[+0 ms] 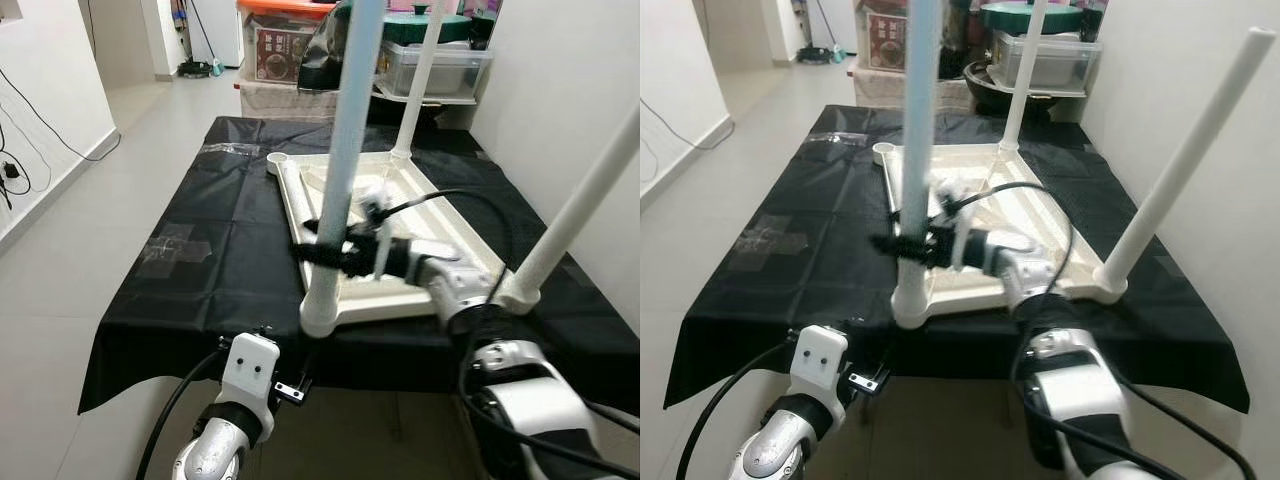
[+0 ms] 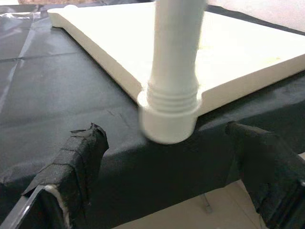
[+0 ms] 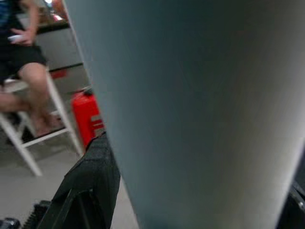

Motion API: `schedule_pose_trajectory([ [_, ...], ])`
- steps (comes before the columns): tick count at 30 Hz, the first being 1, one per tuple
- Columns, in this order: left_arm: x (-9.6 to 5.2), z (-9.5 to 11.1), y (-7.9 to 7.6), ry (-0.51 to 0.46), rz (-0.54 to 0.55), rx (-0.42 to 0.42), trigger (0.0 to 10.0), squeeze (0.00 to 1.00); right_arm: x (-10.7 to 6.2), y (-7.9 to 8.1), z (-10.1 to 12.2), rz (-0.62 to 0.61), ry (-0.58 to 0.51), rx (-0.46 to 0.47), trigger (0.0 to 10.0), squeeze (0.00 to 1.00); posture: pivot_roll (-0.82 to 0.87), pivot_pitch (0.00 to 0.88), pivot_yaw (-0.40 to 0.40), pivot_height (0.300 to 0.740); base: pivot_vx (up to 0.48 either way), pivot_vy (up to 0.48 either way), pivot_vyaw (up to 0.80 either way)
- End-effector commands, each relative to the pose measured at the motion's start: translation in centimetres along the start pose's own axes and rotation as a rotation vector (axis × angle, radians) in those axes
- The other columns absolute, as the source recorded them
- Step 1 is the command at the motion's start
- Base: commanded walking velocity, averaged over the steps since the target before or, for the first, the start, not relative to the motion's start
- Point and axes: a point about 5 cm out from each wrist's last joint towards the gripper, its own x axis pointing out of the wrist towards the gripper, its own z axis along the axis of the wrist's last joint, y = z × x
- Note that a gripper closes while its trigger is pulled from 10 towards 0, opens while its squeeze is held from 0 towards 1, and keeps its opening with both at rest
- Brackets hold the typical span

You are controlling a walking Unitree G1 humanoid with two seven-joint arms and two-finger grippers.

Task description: Building children table

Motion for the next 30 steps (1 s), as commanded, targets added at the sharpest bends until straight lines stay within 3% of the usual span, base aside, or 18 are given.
schedule_pose_trajectory([
  [1, 0.0, -0.3, 0.1, 0.01, 0.002, -0.003, 10.0, 0.0, 0.8, 0.0, 0.0, -0.022, 0.027, -0.033, 6.9, 0.0, 0.1, 0.02, -0.086, 0.74, 0.0, 0.0, 0.0],
  [2, 0.0, -0.3, 0.1, 0.01, 0.002, -0.003, 10.0, 0.0, 0.8, 0.0, 0.0, -0.022, 0.027, -0.033, 6.9, 0.0, 0.1, 0.02, -0.086, 0.74, 0.0, 0.0, 0.0],
  [3, -0.1, -0.1, 0.0, -0.01, 0.002, 0.0, 10.0, 0.0, 1.1, -0.8, 0.0, -0.166, 0.013, -0.041, 0.0, 0.0, 0.1, 0.02, -0.087, 0.74, 0.0, 0.0, 0.0],
  [4, -0.1, -0.1, 0.0, -0.01, 0.002, 0.0, 10.0, 0.0, 1.1, -0.8, 0.0, -0.166, 0.013, -0.041, 0.0, 0.0, 0.1, 0.02, -0.087, 0.74, 0.0, 0.0, 0.0],
  [6, -0.2, 0.3, 0.0, -0.043, 0.001, -0.001, 10.0, 0.0, 0.8, -2.3, -0.1, -0.434, -0.007, -0.051, 0.0, 0.0, 0.1, 0.023, -0.087, 0.74, 0.0, 0.0, 0.0],
  [7, -0.2, 0.3, 0.0, -0.043, 0.001, -0.001, 10.0, 0.0, 0.8, -2.3, -0.1, -0.434, -0.007, -0.051, 0.0, 0.0, 0.1, 0.023, -0.087, 0.74, 0.0, 0.0, 0.0],
  [9, -0.2, 0.3, 0.0, -0.042, 0.001, -0.001, 10.0, 0.0, -1.2, -4.0, -0.3, -0.752, -0.028, 0.005, 0.0, 0.0, 0.09, 0.025, -0.086, 0.74, 0.0, 0.0, 0.0],
  [10, -0.2, 0.3, 0.0, -0.042, 0.001, -0.001, 10.0, 0.0, -1.2, -4.0, -0.3, -0.752, -0.028, 0.005, 0.0, 0.0, 0.09, 0.025, -0.086, 0.74, 0.0, 0.0, 0.0],
  [12, -0.2, 0.2, -0.1, -0.033, -0.002, -0.002, 10.0, 0.0, -5.2, -5.7, -0.8, -1.197, -0.034, 0.053, 0.0, 0.0, 0.08, 0.022, -0.079, 0.74, 0.0, 0.0, 0.0],
  [13, -0.2, 0.2, -0.1, -0.033, -0.002, -0.002, 10.0, 0.0, -5.2, -5.7, -0.8, -1.197, -0.034, 0.053, 0.0, 0.0, 0.08, 0.022, -0.079, 0.74, 0.0, 0.0, 0.0],
  [14, -0.3, 0.1, -0.1, -0.03, -0.004, -0.002, 10.0, 0.0, -7.1, -5.9, -1.3, -1.396, -0.034, 0.061, 0.0, 0.0, 0.08, 0.0, -0.079, 0.74, 0.0, 0.0, 0.0],
  [18, -0.4, -0.1, -0.3, -0.023, -0.013, -0.001, 10.0, 0.0, -8.6, -5.2, -2.6, -1.657, -0.073, 0.117, 0.0, 0.0, 0.09, 0.0, -0.077, 0.74, 0.0, 0.0, 0.0],
  [21, -0.4, -0.2, -0.3, -0.019, -0.015, -0.001, 10.0, 0.0, -7.8, -4.8, -2.9, -1.67, -0.094, 0.139, 0.0, 0.0, 0.09, 0.0, -0.074, 0.74, 0.0, 0.0, 0.0],
  [22, -0.3, -0.2, -0.3, -0.017, -0.017, -0.001, 10.0, 0.0, -6.5, -4.6, -2.8, -1.628, -0.119, 0.146, 3.3, 0.0, 0.09, 0.001, -0.077, 0.74, 0.0, 0.0, 0.0],
  [24, -0.3, -0.2, -0.3, -0.017, -0.017, -0.001, 10.0, 0.0, -5.5, -4.4, -2.6, -1.595, -0.134, 0.143, 3.3, 0.0, 0.09, 0.001, -0.077, 0.74, 0.0, 0.0, 0.0],
  [25, -0.3, -0.2, -0.3, -0.017, -0.017, 0.0, 10.0, 0.0, -4.3, -4.3, -2.2, -1.513, -0.168, 0.14, 10.0, 0.0, 0.09, 0.001, -0.078, 0.74, 0.0, 0.0, 0.0],
  [26, -0.3, -0.2, -0.3, -0.016, -0.017, 0.0, 10.0, 0.0, -3.3, -4.2, -1.9, -1.431, -0.206, 0.144, 10.0, 0.94, 0.09, 0.0, -0.075, 0.74, 0.0, 0.0, 0.0],
  [30, -0.3, -0.2, -0.3, -0.016, -0.016, 0.0, 10.0, 0.0, -2.5, -4.0, -1.3, -1.347, -0.234, 0.112, 10.0, 1.0, 0.09, 0.001, -0.081, 0.74, 0.0, 0.0, 0.0],
])
